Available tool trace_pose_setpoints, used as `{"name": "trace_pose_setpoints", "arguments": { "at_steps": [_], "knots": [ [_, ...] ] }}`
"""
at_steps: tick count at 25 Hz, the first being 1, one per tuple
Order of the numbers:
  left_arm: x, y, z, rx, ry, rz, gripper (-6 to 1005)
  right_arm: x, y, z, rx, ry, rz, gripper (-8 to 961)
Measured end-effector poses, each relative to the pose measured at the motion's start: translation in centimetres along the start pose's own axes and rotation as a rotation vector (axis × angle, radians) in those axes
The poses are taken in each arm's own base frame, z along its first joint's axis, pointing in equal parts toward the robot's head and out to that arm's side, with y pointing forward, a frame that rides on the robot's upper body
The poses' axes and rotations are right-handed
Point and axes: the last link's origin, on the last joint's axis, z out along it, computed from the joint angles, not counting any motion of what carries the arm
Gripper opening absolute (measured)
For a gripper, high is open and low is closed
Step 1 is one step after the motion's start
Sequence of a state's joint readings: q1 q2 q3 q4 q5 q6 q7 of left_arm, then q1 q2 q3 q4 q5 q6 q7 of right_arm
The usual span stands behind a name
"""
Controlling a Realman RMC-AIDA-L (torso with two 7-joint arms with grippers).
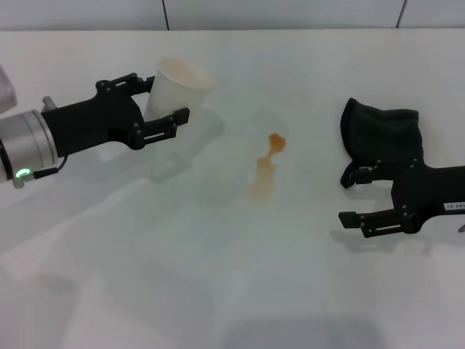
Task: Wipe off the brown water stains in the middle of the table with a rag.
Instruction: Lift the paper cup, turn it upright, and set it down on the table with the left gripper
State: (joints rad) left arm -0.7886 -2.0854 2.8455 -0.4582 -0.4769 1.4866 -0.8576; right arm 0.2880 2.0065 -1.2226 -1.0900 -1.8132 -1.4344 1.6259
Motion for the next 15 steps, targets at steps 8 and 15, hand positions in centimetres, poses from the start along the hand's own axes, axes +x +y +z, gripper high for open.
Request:
{"name": "trace_pose_setpoints", "arguments": {
  "at_steps": [8,15],
  "knots": [
    [-1.7,0.2,-1.0,0.112,0.044,0.035,739,-0.4,-0.1,0.3,-0.007,-0.001,-0.009,855],
    [-2.7,0.8,-0.7,0.17,0.06,0.07,739,-0.8,-0.1,0.5,-0.015,-0.002,-0.017,855]
  ]
}}
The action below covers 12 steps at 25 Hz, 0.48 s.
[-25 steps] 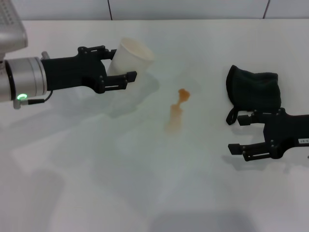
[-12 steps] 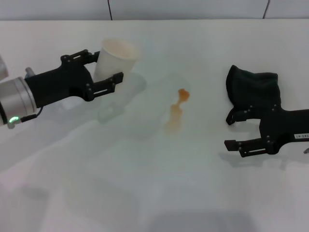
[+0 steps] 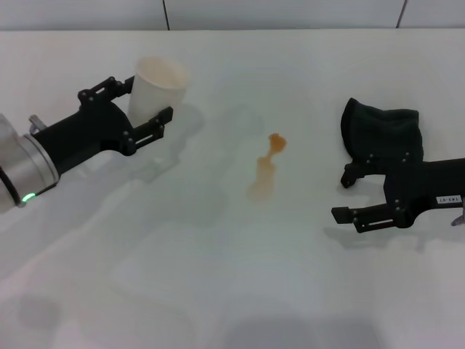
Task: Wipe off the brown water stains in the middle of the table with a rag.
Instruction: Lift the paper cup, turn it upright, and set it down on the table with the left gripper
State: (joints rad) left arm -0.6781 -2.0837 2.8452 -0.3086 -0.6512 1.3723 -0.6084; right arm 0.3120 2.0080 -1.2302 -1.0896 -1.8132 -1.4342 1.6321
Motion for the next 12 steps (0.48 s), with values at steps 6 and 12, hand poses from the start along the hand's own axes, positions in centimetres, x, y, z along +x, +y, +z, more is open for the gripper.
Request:
{"name": "trace_pose_setpoints", "arguments": {
  "at_steps": [6,12],
  "knots": [
    [-0.3,0.9,1.1,0.021,0.015,0.01,738,0.0,0.0,0.0,-0.002,0.001,-0.002,855],
    [-0.6,2.2,2.1,0.011,0.016,0.022,738,-0.1,0.1,0.1,-0.006,0.002,-0.006,855]
  ]
}}
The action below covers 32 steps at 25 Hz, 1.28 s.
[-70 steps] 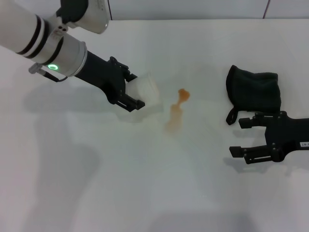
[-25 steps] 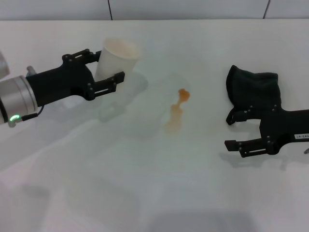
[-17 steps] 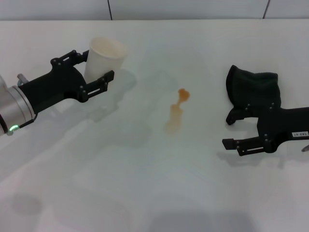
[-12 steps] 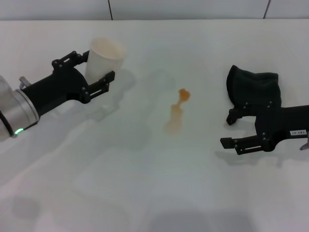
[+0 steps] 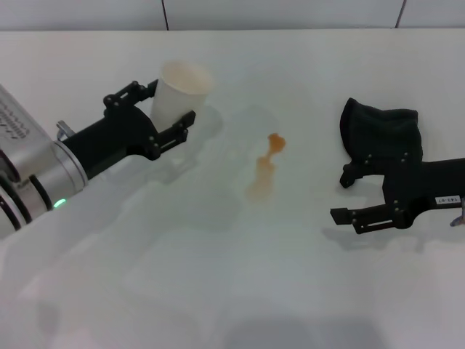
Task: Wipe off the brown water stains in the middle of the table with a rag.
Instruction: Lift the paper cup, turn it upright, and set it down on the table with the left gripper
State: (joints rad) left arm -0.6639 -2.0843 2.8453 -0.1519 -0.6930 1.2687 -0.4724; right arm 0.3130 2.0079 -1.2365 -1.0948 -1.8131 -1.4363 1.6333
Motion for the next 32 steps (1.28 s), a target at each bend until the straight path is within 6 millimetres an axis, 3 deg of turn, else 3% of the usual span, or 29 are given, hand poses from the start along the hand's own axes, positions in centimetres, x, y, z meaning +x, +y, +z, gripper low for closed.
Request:
{"name": "trace_pose_setpoints", "arguments": {
  "at_steps": [16,32],
  "knots": [
    [-2.1,2.8,-0.3,0.011,-0.046,0.023,739,-0.6,0.3,0.8,-0.031,0.013,-0.031,854],
    [-2.9,3.3,-1.0,0.031,-0.064,0.02,738,-0.7,0.5,1.1,-0.045,0.018,-0.036,854]
  ]
}}
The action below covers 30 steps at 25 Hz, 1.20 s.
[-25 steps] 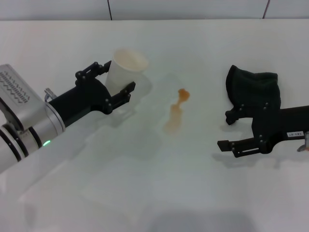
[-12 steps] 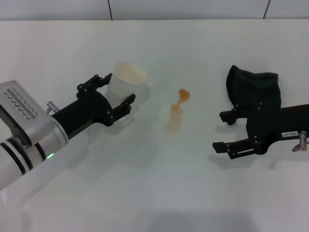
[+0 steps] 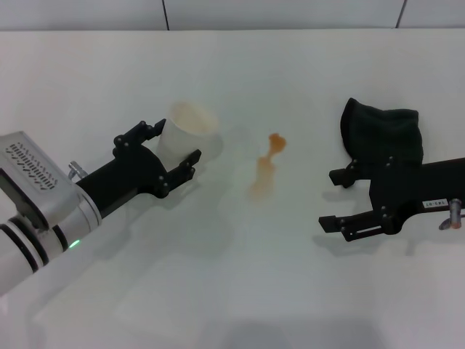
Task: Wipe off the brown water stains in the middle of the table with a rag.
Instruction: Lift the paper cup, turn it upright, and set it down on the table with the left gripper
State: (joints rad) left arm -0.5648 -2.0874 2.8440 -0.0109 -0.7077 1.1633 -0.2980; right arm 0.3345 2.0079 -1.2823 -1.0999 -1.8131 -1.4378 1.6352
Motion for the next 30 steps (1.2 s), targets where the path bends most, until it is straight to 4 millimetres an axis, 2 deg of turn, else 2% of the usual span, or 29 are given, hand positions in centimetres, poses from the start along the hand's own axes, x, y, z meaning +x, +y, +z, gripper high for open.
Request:
{"name": "trace_pose_setpoints", "arguments": {
  "at_steps": [20,30],
  "knots": [
    [-0.9,0.8,-0.8,0.006,-0.016,0.005,738,-0.1,0.0,0.1,-0.007,0.003,-0.005,854],
    [-1.4,2.1,-1.4,-0.007,-0.017,0.018,748,-0.4,0.1,0.1,-0.007,0.001,-0.013,854]
  ]
}}
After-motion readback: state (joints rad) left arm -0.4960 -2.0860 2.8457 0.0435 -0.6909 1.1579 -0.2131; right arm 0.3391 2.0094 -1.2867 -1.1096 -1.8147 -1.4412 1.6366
